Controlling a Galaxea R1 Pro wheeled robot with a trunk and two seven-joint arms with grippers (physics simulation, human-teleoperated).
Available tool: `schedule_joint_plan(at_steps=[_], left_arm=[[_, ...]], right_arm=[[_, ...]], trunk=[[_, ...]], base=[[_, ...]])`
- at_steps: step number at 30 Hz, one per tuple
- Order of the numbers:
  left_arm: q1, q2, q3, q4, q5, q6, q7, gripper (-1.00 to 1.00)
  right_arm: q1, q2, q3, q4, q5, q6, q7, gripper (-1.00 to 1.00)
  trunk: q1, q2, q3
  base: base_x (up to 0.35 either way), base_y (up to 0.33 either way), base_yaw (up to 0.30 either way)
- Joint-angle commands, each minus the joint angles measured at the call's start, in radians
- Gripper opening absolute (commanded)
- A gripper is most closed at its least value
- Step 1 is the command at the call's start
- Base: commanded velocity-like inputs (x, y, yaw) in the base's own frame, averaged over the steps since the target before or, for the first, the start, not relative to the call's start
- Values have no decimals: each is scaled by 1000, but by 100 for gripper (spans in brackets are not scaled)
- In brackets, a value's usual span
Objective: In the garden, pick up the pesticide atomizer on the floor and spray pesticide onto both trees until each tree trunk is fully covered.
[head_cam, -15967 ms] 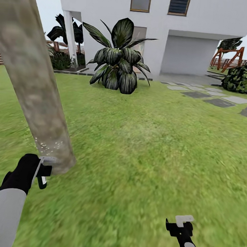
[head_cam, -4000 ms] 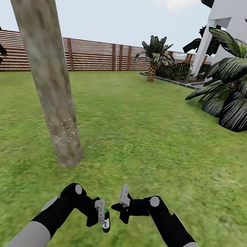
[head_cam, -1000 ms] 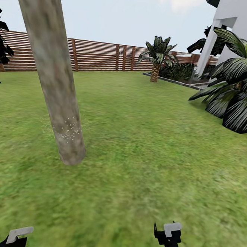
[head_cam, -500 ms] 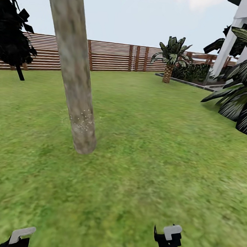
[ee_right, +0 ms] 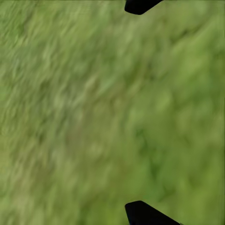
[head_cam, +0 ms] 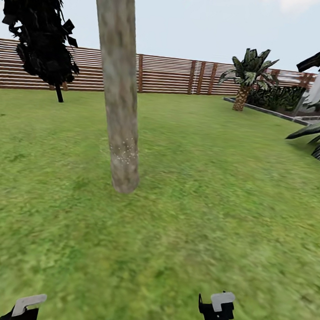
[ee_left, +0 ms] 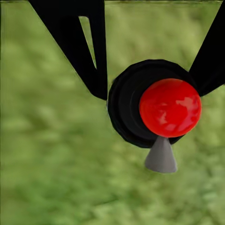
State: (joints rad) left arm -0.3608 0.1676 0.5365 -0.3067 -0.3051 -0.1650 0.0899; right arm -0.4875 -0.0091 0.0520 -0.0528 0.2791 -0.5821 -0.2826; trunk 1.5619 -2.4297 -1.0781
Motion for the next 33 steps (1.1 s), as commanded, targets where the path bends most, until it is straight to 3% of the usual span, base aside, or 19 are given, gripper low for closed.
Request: schedule_joint_plan(at_steps=[1, 33], left_arm=[[-1, 0, 6, 1, -9, -4, 2, -100], [-1, 1, 7, 1, -7, -4, 4, -100]], right_arm=[[0, 0, 5, 1, 8, 1, -10, 100], [7, 7, 5, 1, 8, -2, -13, 100]], trunk=[[0, 0, -1], [0, 0, 8]], base=[[-1, -220, 280], [0, -100, 279]])
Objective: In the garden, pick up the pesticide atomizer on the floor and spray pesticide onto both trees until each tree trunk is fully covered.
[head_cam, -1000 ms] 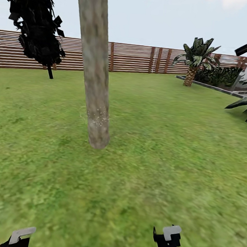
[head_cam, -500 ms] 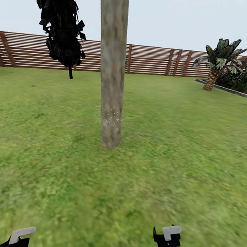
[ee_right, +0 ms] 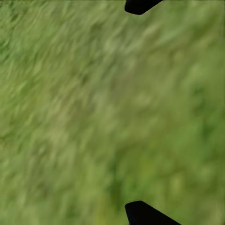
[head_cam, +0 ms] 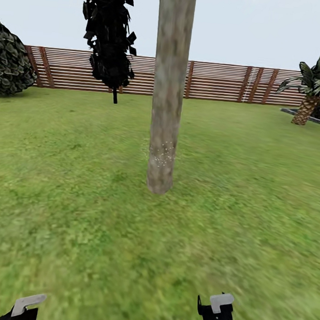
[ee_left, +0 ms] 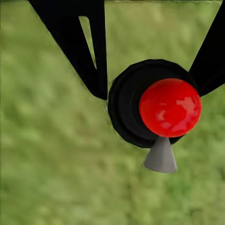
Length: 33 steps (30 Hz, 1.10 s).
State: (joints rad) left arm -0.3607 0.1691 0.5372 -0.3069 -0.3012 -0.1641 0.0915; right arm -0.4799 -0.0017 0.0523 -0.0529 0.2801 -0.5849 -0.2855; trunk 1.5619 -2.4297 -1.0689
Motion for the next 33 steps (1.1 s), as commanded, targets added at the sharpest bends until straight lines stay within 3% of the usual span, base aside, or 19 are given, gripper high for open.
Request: schedule_joint_plan(at_steps=[1, 33], left_arm=[[-1, 0, 6, 2, -10, -5, 2, -100], [-1, 1, 6, 2, -10, -4, 2, -100]], right_arm=[[0, 0, 6, 1, 8, 0, -11, 100], [0, 0, 5, 1, 8, 0, -12, 100]], trunk=[[0, 0, 0], [0, 0, 14]], base=[[0, -79, 279], [0, -23, 279]])
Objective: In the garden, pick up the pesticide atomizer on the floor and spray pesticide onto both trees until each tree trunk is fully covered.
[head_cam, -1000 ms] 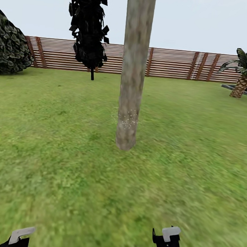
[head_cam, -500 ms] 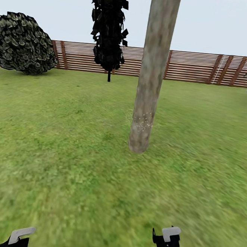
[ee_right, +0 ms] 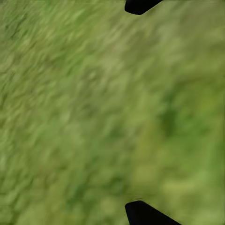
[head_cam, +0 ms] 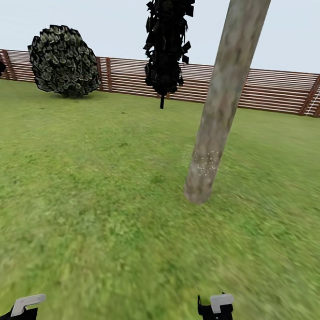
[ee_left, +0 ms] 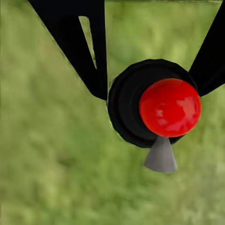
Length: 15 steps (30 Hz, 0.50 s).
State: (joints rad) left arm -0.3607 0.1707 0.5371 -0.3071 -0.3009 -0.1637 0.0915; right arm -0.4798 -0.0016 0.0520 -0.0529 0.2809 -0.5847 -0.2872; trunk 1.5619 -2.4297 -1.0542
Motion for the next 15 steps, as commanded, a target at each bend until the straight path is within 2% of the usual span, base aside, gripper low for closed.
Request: schedule_joint_plan(at_steps=[1, 15], left_arm=[[-1, 0, 6, 2, -11, -5, 2, -100], [-1, 0, 7, 3, -11, -5, 1, -100]], right_arm=[[0, 0, 5, 1, 7, 0, -10, 100], [0, -1, 5, 1, 7, 0, -10, 100]], trunk=[[0, 0, 0], [0, 0, 6]], base=[[0, 0, 279], [0, 0, 279]])
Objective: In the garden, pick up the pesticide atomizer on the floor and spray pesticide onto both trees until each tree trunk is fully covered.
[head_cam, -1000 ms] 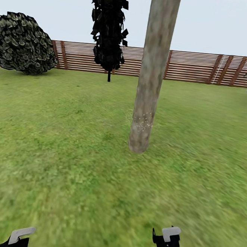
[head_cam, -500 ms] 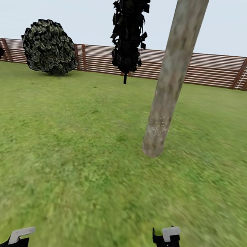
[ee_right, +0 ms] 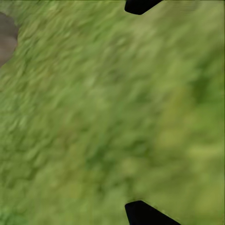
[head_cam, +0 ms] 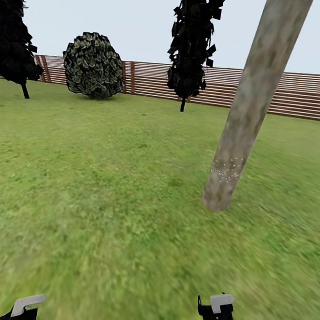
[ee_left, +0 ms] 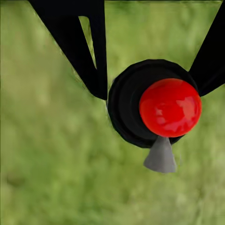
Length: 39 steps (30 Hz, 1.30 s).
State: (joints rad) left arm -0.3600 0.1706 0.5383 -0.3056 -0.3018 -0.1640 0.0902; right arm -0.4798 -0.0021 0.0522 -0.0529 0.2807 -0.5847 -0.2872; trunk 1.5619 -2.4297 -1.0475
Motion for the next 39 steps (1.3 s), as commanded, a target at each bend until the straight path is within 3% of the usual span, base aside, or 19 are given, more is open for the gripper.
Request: schedule_joint_plan(at_steps=[1, 7, 39], left_arm=[[-1, 0, 6, 2, -10, -5, 2, -100], [8, 0, 5, 0, -9, -5, 2, -100], [9, 0, 6, 1, -9, -5, 3, -100]], right_arm=[[0, 0, 5, 1, 7, 0, -10, 100], [0, 0, 5, 1, 7, 0, -10, 100], [1, 0, 5, 1, 7, 0, -10, 100]], trunk=[[0, 0, 0], [0, 0, 2], [0, 0, 17]], base=[[0, 0, 279], [0, 136, 279], [0, 306, 279]])
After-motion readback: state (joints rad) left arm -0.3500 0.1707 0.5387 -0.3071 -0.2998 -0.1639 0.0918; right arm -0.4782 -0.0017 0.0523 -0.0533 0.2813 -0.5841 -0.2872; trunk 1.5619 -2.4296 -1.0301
